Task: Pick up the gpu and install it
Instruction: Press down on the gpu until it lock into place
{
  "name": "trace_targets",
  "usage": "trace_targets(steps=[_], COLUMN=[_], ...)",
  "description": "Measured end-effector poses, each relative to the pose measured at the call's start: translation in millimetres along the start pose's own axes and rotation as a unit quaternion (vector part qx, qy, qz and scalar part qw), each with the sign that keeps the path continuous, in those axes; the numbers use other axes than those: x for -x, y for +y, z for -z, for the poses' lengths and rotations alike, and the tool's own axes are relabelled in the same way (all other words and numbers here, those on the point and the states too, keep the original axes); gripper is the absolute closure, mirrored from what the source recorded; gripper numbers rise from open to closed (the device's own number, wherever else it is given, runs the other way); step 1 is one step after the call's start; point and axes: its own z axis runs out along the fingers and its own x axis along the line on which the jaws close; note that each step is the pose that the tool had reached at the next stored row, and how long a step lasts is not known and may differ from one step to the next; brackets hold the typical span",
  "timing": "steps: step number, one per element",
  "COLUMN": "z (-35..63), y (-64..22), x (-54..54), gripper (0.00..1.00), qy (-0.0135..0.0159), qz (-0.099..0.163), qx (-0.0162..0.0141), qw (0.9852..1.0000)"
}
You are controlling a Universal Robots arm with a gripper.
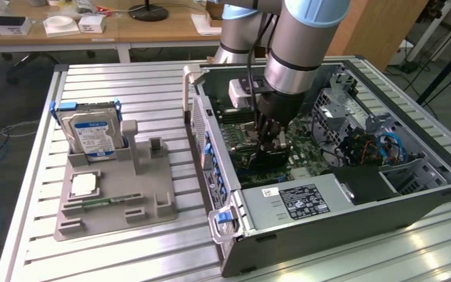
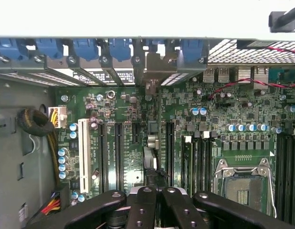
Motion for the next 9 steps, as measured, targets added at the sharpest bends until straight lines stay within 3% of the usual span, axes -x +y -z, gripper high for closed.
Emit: trace_targets(steps=[5,7,9], z=[4.6,5.1,5.7], y=[0.1,0.7,1.4], x=[0.2,0.2,0.1], gripper=[0.89,0.89,0.89], qy=[0.0000,0.0000,0.0005], qz=[0.000,0.000,0.000], qx=[0.0018,0.0064,0.0138], qw=[1.0000,1.0000,0.9999])
